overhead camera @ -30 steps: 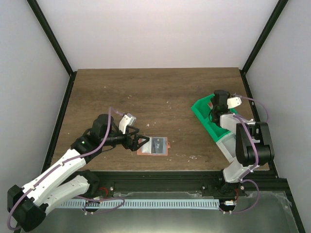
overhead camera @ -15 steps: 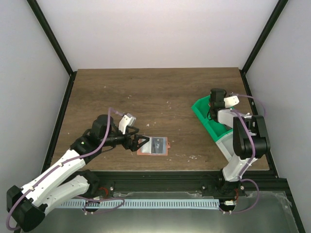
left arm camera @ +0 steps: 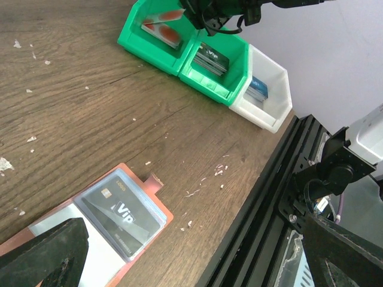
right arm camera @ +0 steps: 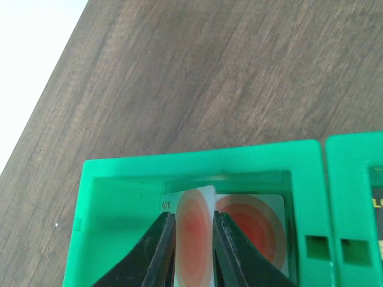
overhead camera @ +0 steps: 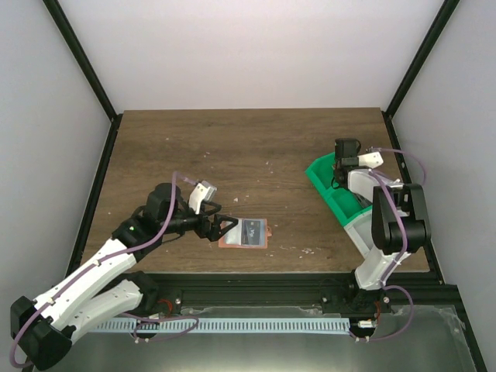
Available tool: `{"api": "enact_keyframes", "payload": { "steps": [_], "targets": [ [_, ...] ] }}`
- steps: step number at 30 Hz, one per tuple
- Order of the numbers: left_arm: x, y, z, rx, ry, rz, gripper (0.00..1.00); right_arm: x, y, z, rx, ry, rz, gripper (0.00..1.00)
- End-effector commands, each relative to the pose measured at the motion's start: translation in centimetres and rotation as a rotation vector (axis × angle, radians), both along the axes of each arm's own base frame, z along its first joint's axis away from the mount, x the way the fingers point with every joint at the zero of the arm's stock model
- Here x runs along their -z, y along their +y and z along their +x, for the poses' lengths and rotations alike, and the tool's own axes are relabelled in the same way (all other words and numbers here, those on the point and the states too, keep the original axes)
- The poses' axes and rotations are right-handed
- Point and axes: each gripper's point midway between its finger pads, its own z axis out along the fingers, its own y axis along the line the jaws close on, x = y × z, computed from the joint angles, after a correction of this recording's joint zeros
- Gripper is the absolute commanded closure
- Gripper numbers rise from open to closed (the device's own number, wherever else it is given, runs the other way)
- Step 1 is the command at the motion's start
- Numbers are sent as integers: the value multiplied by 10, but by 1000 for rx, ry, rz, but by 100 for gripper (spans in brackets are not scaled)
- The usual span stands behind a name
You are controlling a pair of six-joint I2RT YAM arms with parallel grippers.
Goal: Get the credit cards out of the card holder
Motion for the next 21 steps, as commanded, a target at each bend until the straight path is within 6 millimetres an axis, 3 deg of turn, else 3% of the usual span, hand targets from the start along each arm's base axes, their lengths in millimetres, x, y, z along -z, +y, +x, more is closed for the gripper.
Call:
{"api": "enact_keyframes", "payload": {
  "steps": [1,5,10,16,21],
  "targets": [
    [-3,0,-1,5,-25,-7,1,-22,-4,-5,49,-4,-8,80],
    [-2,0,1,-2,-27,-1,1,-21,-2,-14,68,13,39,79],
    [-1,1,2,-13,-26,7,0,-30,7,-11,12,30,62,77],
    [5,5,10,-59,-11,41,0,-54,29,0,-215,50,22,76],
    [15,0,13,-48,44,72,0,-76,64,-5,-484,-6,26,77]
  ]
}}
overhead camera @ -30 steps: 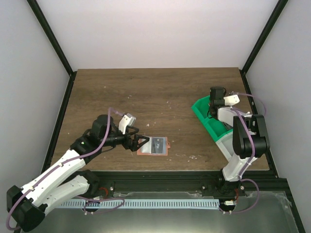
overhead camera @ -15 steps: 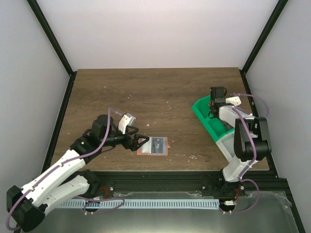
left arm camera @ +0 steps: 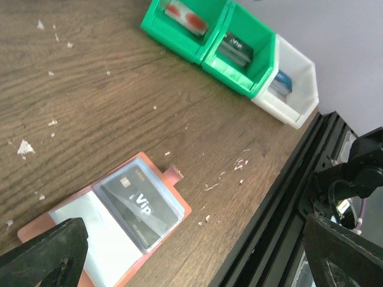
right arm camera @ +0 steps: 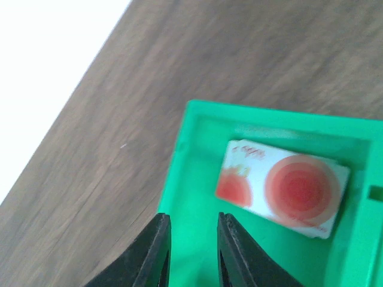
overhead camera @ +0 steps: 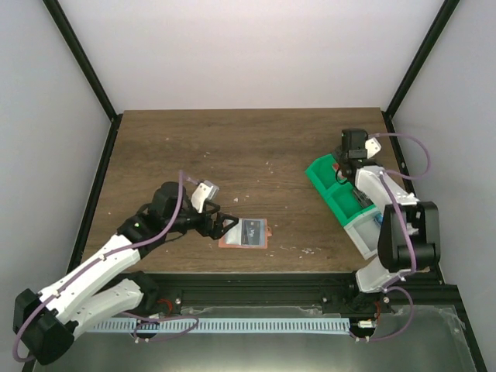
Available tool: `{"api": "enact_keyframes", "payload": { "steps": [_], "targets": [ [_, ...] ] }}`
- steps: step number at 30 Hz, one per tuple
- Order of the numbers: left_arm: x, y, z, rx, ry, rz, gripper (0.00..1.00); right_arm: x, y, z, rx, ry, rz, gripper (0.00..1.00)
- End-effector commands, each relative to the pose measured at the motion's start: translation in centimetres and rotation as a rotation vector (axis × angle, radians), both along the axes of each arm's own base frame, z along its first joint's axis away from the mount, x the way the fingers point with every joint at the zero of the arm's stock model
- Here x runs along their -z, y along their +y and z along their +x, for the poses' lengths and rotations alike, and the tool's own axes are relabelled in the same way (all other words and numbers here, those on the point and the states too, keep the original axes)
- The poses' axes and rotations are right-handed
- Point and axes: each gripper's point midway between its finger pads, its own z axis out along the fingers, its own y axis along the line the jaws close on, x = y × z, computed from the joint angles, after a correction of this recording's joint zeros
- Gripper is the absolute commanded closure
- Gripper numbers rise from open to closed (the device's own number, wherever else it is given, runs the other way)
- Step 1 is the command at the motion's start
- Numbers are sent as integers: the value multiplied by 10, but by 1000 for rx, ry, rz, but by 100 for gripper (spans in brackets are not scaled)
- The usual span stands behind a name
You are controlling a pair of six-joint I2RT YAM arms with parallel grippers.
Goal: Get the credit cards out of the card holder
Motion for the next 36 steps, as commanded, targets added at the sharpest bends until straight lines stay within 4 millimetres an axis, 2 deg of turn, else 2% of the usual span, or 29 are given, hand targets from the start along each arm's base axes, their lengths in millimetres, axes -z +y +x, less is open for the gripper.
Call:
{"api": "enact_keyframes", "payload": {
  "steps": [1,5,9,12,16,21,26,32,36],
  "targets": [
    [6,-4,5,-6,41,32,1,-42,40,-5,-295,-100,7,76],
    [20,-10,9,0,114,54,7,-48,70,-28,-470,-133,74,73],
    [37,-21,11,-6,236,24,10,-54,112,-53,-658,-171,120,68],
    [51,-26,14,-10,328,-38,14,-49,145,-75,-776,-157,161,66],
    [68,-19,22,-11,481,-161,24,-44,189,-106,-912,-146,210,64],
    [94,-12,27,-66,547,-179,25,-27,236,-154,-1061,-134,307,63],
    [120,-7,31,-124,599,-166,25,-1,267,-194,-1160,-77,369,62],
    [144,-1,32,-176,643,-121,31,1,295,-219,-1251,-54,392,62],
    [149,1,29,-188,655,-122,39,4,312,-230,-1288,-41,400,61]
  ]
}}
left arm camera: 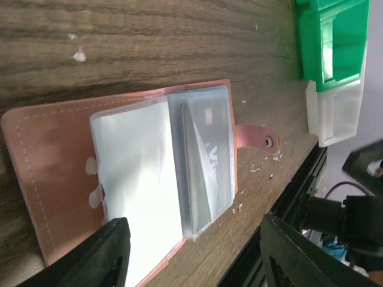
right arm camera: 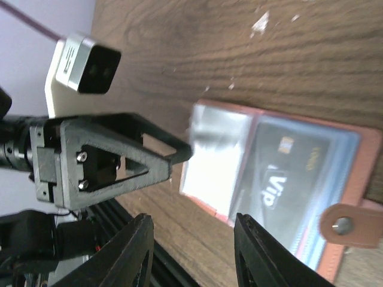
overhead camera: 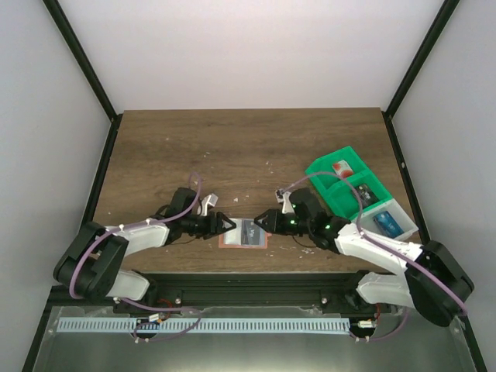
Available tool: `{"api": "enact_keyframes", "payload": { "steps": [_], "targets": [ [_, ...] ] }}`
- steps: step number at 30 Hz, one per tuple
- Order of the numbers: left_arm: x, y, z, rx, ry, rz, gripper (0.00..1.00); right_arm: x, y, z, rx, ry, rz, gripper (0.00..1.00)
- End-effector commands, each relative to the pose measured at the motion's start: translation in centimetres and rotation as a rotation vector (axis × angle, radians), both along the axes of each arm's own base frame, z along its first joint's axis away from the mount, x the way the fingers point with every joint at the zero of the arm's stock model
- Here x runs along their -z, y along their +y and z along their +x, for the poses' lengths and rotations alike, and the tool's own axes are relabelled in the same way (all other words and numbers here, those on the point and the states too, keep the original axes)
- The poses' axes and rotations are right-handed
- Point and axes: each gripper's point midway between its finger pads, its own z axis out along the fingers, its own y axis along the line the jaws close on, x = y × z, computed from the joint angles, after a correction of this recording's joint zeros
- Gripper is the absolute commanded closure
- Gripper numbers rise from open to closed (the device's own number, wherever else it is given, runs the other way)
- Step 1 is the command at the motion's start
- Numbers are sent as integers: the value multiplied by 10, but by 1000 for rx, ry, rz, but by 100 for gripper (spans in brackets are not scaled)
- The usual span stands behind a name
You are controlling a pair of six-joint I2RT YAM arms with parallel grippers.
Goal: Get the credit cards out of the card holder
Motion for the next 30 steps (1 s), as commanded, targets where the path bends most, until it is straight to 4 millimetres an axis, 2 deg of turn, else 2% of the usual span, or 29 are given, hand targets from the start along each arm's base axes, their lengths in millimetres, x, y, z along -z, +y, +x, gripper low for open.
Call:
{"api": "enact_keyframes", "payload": {
  "steps": [1,5,8,11,14,20,23,26,30],
  "targets": [
    [1,2,1,-24,-11,-14,42,-9,25,-7,-43,-8,38,61],
    [4,6,-7,-41,11,-24,57,4,41,-12,-84,8,1,60],
    [1,7,-10,-46,1,-36,62,22,44,-9,-86,17,-59,60],
    [-2,7,-11,-46,10,-43,63,41,37,-3,-57,37,-150,60],
    [-14,3,-11,-31,-2,-83,62,49,27,0,-25,19,-199,60],
    [-56,-11,-10,9,-22,-192,59,63,9,1,14,-4,-257,66],
    [-69,-12,-7,1,-54,-210,56,71,1,2,18,-4,-302,69],
    [-70,-16,-7,14,-50,-232,55,75,-7,3,37,-24,-330,69],
    [-63,-22,-8,41,-16,-248,55,80,-20,12,72,-45,-365,69]
  ]
}}
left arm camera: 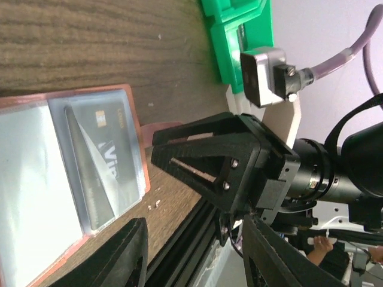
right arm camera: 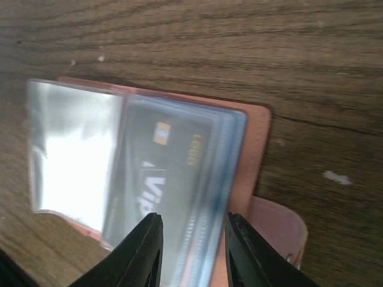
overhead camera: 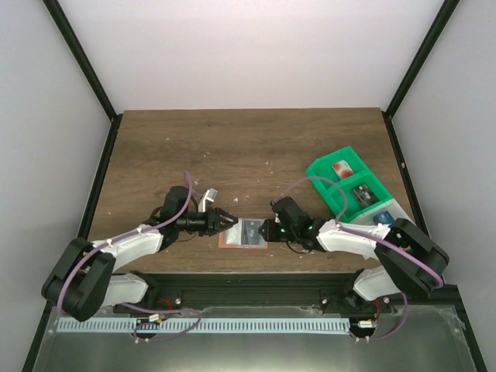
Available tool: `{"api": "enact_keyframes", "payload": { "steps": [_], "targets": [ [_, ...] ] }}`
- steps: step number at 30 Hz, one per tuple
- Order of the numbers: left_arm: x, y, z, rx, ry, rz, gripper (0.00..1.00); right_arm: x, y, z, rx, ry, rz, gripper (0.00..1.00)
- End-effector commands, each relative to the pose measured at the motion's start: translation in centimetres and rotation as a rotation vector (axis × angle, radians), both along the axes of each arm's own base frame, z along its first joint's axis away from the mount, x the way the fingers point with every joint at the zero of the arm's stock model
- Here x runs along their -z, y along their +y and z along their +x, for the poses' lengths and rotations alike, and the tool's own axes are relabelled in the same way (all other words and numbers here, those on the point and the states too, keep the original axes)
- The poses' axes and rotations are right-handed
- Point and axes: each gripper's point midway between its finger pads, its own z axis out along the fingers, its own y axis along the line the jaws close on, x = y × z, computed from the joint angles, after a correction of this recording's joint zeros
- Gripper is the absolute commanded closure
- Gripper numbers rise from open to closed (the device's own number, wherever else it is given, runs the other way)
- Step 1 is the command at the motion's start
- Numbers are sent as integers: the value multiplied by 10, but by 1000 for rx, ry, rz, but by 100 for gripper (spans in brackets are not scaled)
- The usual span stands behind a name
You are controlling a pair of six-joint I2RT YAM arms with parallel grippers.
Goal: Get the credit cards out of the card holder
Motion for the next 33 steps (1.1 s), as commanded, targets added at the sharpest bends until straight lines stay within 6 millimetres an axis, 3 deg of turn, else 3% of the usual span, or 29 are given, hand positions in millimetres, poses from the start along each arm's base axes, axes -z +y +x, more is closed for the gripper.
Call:
{"api": "enact_keyframes", "payload": {
  "steps": [1,6,11,17,33],
  "targets": [
    [-2,-10,2,38,4,-35,55,6,-21,14,48,-65,-73,70],
    [23,-10,8,35,23,29,55,11,-34,27,75,-88,-97,72],
    [47,-5,7,22,43,82,57,-7,-22,27,34,-100,-32,73],
    [63,2,7,-3,42,127,58,-30,2,9,-28,-50,159,71],
    [84,9,1,-8,60,174,57,-4,16,4,-28,58,198,68]
  ]
}}
